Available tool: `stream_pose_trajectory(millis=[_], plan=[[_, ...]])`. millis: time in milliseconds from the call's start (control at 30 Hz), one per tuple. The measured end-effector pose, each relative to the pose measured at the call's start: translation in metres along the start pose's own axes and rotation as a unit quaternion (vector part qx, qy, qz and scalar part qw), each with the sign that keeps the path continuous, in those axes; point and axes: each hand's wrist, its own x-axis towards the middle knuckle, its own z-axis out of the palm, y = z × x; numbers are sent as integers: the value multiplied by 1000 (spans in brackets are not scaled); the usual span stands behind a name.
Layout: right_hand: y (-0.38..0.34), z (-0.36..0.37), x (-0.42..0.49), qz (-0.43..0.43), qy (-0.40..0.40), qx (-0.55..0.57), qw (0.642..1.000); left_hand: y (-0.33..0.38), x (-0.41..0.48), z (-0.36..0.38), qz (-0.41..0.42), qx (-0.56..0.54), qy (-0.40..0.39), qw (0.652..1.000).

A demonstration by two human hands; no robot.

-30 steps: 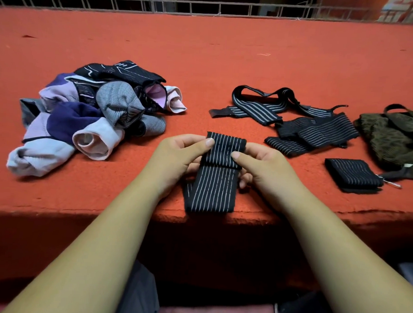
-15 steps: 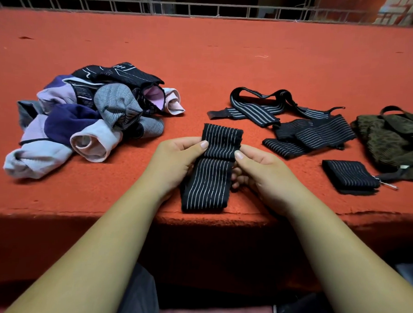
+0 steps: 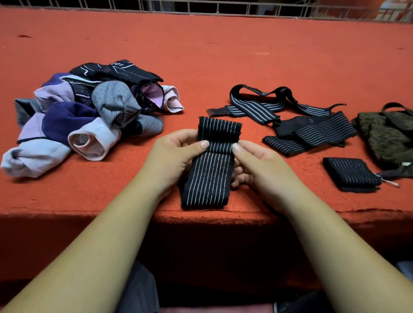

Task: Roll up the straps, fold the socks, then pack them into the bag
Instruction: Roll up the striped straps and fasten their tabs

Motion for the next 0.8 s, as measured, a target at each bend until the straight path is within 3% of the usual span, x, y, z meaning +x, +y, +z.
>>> stream_pose_trajectory(millis=[133,367,600,700,800], plan=[[1,2,1,-8,44,31,999,4,-2,5,-23,-42,-11,999],[-4,-2,0,0,44,110,993,2,2,0,-98,-59,-3,993],[-1,-2,-1,-2,17,67,998,1,0,0,-63,-45,-11,997],[-1,-3,-1,13,-10,-18,1000,4,-1,2,-35,-57,8,998],[-2,1,-3,6,27,-70,997,4,0,0,-40,-69,-1,997]])
